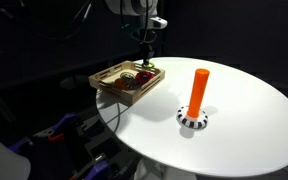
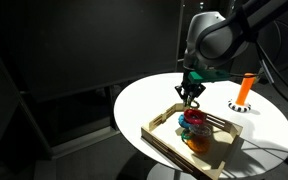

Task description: Move the light green ring from the tray to the table

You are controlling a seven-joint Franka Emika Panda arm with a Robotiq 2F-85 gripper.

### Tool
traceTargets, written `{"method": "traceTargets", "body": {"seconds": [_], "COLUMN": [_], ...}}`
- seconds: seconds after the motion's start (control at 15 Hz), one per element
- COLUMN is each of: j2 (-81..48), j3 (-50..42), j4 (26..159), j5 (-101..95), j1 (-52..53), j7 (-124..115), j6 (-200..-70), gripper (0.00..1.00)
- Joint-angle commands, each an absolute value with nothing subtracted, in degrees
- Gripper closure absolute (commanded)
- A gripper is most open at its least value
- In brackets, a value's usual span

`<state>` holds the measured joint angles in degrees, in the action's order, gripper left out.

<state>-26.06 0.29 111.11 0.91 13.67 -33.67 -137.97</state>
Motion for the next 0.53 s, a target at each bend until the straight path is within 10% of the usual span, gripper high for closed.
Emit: {"method": "traceTargets", "body": {"seconds": [0.0, 0.47], "j2": [-23.5, -23.2], "j3": [-1.5, -5.4], "j4": [112.9, 115.2], "j5": [0.5, -0.1], "j1": [13.0, 10.4], "j7": [-35.5, -37.0], "j6": [-137.1, -137.1], "gripper": [0.93, 0.93]}}
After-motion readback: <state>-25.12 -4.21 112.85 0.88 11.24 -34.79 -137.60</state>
